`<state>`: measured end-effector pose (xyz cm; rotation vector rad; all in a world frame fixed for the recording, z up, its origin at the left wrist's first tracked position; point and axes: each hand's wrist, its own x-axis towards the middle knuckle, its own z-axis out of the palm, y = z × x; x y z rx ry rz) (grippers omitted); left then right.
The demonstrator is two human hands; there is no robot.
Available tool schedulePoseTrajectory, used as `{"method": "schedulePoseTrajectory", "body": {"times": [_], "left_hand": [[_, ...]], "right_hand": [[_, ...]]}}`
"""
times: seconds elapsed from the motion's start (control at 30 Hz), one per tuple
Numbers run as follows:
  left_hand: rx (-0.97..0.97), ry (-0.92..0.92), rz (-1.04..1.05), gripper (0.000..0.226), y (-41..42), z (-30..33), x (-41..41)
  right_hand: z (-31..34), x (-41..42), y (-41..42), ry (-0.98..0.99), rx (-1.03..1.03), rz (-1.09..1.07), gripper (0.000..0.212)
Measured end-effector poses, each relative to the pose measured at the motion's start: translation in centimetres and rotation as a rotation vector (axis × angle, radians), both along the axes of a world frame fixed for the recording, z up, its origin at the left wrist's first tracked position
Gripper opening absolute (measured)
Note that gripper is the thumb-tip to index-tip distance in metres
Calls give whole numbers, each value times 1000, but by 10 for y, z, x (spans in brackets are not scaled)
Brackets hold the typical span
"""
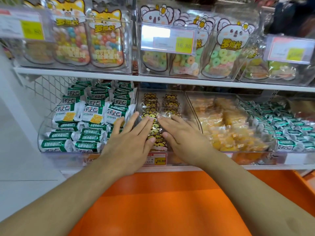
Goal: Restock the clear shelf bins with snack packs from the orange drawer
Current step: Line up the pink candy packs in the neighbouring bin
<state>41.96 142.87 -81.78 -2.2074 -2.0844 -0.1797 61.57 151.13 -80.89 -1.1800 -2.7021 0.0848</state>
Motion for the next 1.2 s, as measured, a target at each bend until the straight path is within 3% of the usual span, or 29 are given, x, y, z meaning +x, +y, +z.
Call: {"method": "schedulePoseTrajectory", "body": {"times": [0.3,0.67,0.9,1.03,1.2], "left_hand": [[-30,17,-6,73,2,-1,-2],[35,-131,-79,69,-22,10,-7],[83,-375,-155,55,-87,3,-17],[7,-409,-33,54,-141,-42,-36],[-130,-315,100,72,-203,-120,-71]], "right_hand": [[3,-2,-1,-52,-6,-15,52],[8,26,-14,210,-95,19,53],[12,16,-77,433,-190,189,40],[-30,-5,-126,291,-341,239,41],[-113,-34,-173,33,-563,247,46]]}}
